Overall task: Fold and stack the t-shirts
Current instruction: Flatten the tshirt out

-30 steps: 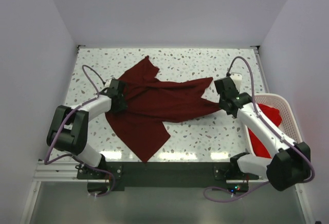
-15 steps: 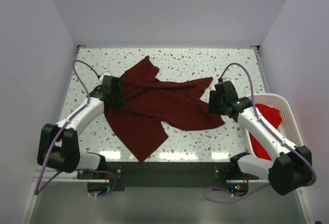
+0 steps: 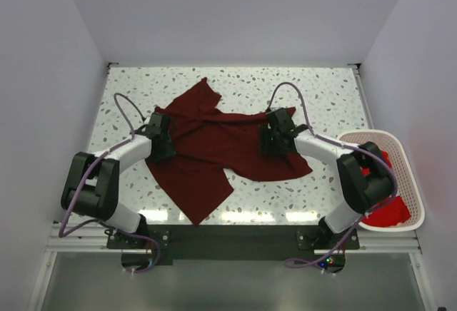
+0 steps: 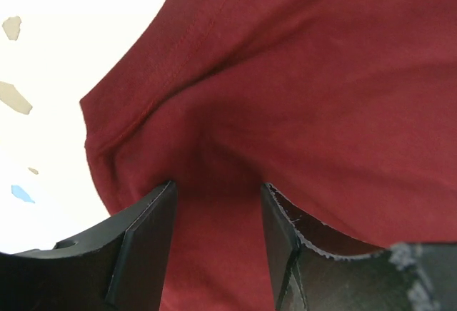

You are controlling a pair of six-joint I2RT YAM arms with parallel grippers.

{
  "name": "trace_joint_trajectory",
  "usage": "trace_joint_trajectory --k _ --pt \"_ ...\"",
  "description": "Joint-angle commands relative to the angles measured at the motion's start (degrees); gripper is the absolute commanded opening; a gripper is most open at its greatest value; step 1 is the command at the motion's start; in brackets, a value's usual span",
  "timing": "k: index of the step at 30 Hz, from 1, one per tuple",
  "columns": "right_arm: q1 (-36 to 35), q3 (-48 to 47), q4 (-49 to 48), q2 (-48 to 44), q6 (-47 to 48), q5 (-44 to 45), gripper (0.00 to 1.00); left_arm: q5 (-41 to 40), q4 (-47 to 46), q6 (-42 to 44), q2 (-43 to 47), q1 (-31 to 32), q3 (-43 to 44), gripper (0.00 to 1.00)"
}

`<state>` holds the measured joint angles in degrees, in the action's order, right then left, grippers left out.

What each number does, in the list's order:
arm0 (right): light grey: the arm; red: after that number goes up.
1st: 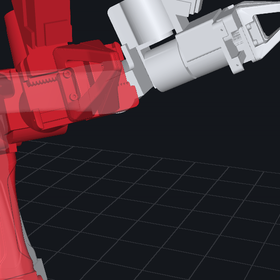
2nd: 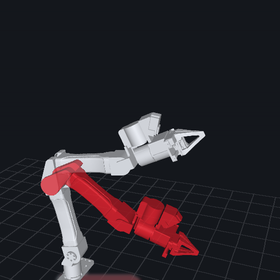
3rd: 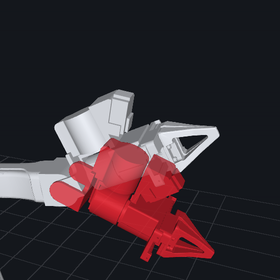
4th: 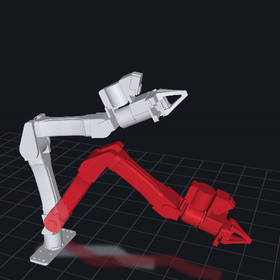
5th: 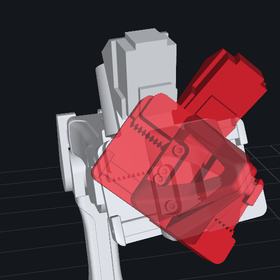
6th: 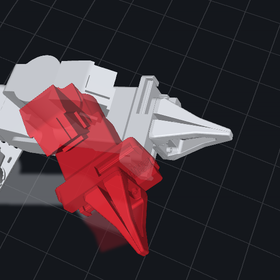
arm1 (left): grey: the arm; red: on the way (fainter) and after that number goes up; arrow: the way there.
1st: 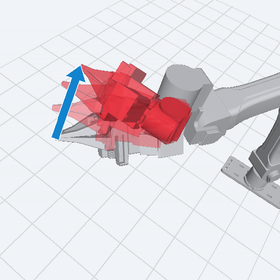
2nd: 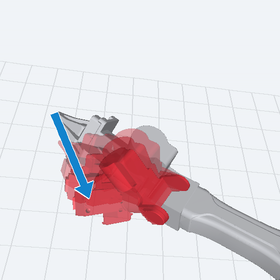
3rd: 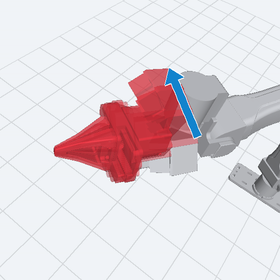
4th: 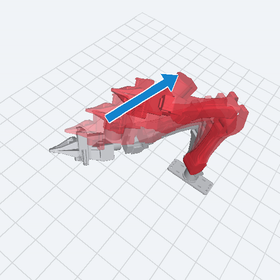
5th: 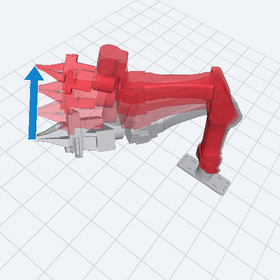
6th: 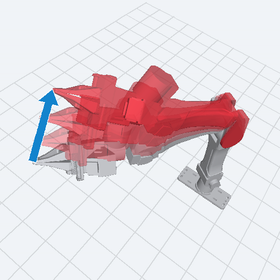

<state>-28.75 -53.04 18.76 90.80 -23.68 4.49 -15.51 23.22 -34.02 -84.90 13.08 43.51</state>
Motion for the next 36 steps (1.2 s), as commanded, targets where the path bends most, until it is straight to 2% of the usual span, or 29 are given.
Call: trace_joint_trajectory --k 1,7,12,17,21,25,28,31,34,36 --pt "0.4 -3.5 -7.6 3.2 -0.3 0.0 0.57 -3.6 -2.1 -0.9 -3.2 -0.8 4.4 0.55" --pt "2.4 -5.6 -10.7 11.1 -2.0 2.6 0.57 -5.9 -1.8 1.1 -11.8 -2.9 10.2 0.54" --pt "5.5 -9.6 -11.9 16.6 -2.9 1.4 0.59 -7.6 -0.7 6.2 -21.9 -5.6 21.1 0.54" --pt "5.9 -18.4 -8.1 20.4 -1.5 1.2 0.65 -8.1 -1.3 10.5 -29.7 -5.8 33.6 0.59" --pt "5.9 -25.2 -2.5 18.3 0.5 2.1 0.69 -6.0 -0.4 12.3 -28.2 -5.8 38.3 0.66" --pt "5.9 -24.2 3.5 12.6 2.4 3.2 0.75 -5.7 2.5 11.5 -19.1 -5.7 34.4 0.71" --pt "5.5 -18.4 5.1 6.1 2.3 2.1 0.76 -5.8 7.4 8.9 -9.9 -5.7 30.0 0.75" --pt "4.4 -11.8 6.8 -0.7 2.1 3.3 0.83 -3.9 9.6 6.9 -1.0 -5.7 18.4 0.76" --pt "4.3 -6.7 8.7 -6.6 1.6 5.4 0.83 0.1 10.9 5.5 6.6 -5.7 10.6 0.76" --pt "4.3 -3.7 9.4 -10.4 1.5 5.8 0.83 3.1 11.3 4.3 8.6 -5.7 7.1 0.75"
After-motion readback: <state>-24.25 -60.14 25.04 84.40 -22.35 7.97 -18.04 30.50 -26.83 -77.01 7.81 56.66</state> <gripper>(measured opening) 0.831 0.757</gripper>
